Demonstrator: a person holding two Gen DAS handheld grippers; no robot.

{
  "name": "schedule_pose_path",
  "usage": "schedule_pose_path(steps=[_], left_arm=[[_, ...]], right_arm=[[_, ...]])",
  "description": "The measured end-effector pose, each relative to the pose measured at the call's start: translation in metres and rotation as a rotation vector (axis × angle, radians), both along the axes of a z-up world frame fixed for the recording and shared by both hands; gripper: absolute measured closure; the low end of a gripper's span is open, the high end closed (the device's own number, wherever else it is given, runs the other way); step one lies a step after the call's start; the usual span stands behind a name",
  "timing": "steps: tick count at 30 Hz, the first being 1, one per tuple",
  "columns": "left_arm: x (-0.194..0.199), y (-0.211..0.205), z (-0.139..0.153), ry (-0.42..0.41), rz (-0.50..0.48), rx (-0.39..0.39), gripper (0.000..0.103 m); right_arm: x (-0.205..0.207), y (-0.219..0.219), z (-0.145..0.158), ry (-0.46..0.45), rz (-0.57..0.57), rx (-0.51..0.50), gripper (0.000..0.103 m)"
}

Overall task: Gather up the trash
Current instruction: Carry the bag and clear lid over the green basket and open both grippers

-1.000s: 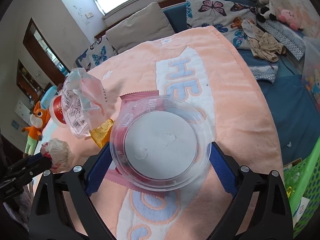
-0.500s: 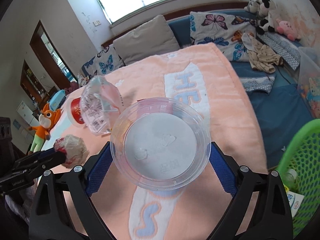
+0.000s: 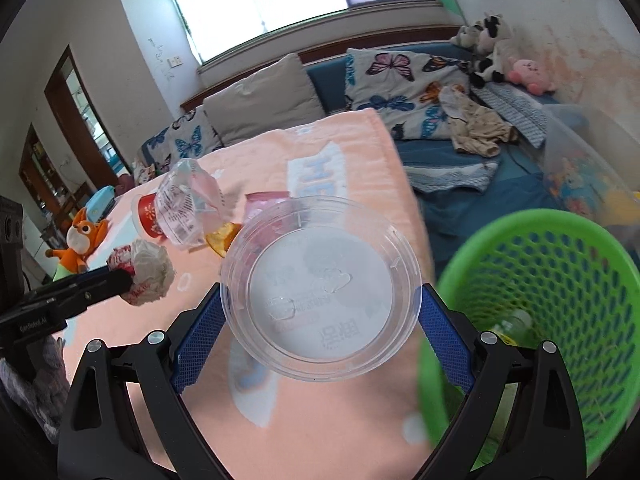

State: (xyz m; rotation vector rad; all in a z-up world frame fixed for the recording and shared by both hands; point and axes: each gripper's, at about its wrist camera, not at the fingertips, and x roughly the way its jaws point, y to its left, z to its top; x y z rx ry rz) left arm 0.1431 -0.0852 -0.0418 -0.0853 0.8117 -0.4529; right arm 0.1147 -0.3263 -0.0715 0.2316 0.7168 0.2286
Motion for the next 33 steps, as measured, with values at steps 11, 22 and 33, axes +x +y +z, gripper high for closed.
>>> schedule_pose_path(steps=[11,22,33], left_arm=[[-0.017,-0.038,0.007,-0.014,-0.075,0.005,0.062],[-0.024,-0.065,0.013,-0.023,-0.127,0.012,0.062],[-0.027,-0.087,0.014,-0.023,-0.167,0.022,0.062]], right_arm=[[-0.039,-0.047,-0.006,0.01,-0.107,0.004,0.01],[-0.061,-0.092,-0.018,0.039,-0.206,0.001,0.01],[-0.066,-0.114,-0.025,0.053,-0.261,0.006,0.01]])
